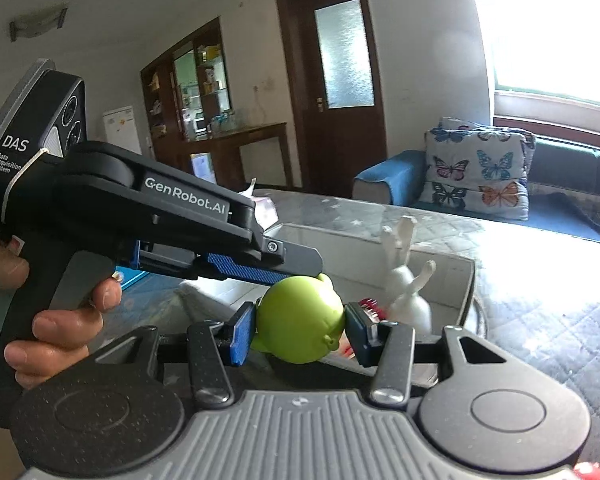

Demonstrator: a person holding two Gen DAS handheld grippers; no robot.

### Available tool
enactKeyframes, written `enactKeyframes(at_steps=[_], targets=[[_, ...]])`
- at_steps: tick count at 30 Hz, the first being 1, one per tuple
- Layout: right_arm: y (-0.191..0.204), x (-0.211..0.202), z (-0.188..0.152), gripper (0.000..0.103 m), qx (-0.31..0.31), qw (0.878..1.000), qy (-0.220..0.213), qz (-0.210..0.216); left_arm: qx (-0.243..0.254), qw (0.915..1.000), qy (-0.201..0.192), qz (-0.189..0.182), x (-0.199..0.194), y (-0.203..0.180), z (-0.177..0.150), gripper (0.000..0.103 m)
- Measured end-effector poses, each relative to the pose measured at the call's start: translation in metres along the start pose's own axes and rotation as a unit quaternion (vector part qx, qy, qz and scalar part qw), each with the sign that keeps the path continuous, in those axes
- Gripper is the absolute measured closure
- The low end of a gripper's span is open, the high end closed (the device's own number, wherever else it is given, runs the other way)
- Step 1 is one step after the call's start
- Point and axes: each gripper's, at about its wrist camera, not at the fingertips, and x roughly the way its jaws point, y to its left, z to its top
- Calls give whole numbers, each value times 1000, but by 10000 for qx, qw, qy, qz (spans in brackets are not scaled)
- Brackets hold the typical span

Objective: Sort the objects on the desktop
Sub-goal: 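Carry the green toy into the shoebox and open the left gripper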

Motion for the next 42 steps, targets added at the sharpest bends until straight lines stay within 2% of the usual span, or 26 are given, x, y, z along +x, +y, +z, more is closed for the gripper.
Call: enactKeyframes(at_steps=[9, 16, 26, 33, 35, 39, 42], targets=[[-44, 48, 4, 54, 334, 9988, 231, -275, -50, 9992, 368, 137, 66, 9, 18, 75], [-61, 70, -5, 54, 373, 9966, 513, -527, -4, 9982, 493, 354, 85, 18, 14, 75], [-56, 65, -11, 52, 173, 9955, 580, -731, 117, 9981, 383, 458, 62, 17, 3, 73], [-48, 40, -14, 46, 87, 9960, 468, -759, 333, 9979, 268, 479, 36, 3, -9, 73], [-46, 30, -16, 37, 75, 9962, 427, -761, 368, 9979, 248, 467, 29, -1, -13, 73], [-41, 7, -26, 34, -3, 9960, 381, -811, 426, 9981, 216, 391, 16, -10, -24, 73], [-40, -12, -37, 24, -24, 9955, 366, -868, 508, 9979, 227, 338, 11, -18, -35, 73]])
